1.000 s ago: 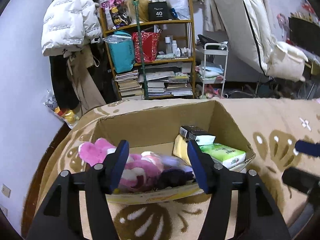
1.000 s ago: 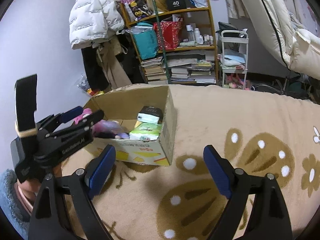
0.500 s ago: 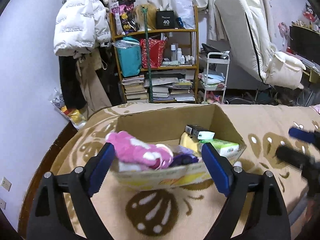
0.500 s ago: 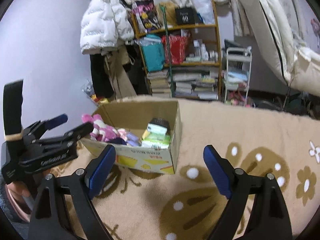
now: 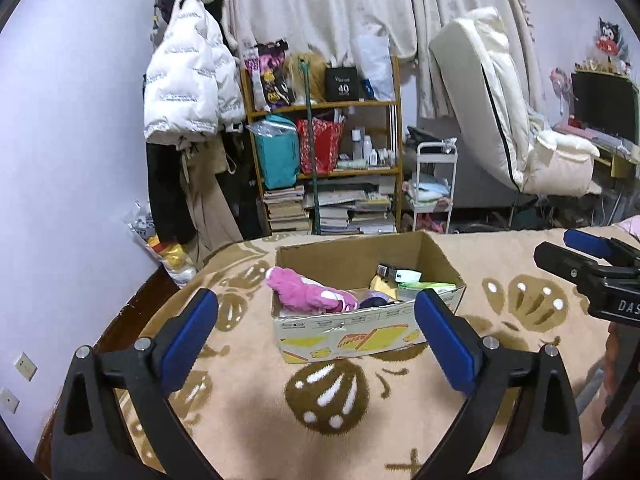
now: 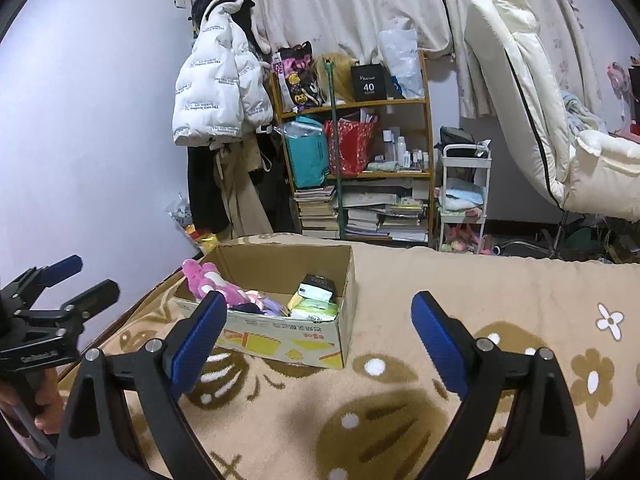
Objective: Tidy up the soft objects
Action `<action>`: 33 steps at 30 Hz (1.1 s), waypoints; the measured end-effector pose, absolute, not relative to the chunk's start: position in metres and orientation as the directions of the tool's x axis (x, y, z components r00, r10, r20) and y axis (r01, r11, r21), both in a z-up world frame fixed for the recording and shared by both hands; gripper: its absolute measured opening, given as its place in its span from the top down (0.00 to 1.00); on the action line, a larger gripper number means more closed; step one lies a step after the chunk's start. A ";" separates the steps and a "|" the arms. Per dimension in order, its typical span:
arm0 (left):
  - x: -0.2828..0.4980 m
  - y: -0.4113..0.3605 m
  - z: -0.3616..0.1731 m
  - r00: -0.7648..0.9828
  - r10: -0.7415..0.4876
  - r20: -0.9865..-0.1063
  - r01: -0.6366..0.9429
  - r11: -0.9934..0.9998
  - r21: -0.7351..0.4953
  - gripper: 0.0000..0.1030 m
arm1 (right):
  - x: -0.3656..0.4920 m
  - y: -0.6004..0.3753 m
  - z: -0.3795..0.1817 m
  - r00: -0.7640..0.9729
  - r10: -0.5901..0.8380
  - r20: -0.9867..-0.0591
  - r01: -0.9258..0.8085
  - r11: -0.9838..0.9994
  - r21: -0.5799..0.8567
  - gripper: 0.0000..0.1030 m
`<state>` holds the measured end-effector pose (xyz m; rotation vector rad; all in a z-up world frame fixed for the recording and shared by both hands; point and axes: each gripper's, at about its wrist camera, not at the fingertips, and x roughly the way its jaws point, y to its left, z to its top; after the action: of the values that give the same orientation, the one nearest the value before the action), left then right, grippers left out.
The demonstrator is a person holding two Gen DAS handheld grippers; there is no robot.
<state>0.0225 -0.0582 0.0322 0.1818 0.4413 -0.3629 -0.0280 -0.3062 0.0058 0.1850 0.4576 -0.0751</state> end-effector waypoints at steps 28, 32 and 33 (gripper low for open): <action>0.018 -0.045 0.006 0.852 -0.236 -0.468 0.314 0.945 0.096 0.02 | -0.032 -0.306 -0.003 0.892 -0.093 -0.443 0.171 0.976 0.138 0.00; 0.026 -0.049 -0.003 0.840 -0.207 -0.501 0.303 0.946 0.117 0.02 | -0.032 -0.306 -0.004 0.891 -0.089 -0.445 0.167 0.976 0.141 0.00; 0.027 -0.049 -0.004 0.840 -0.202 -0.504 0.300 0.946 0.121 0.02 | -0.031 -0.306 -0.004 0.891 -0.087 -0.446 0.165 0.976 0.139 0.00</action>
<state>0.0270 -0.0495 -0.0041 0.1991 0.5087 -0.2672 -0.0310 -0.3061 -0.0038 0.1754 0.4533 -0.1317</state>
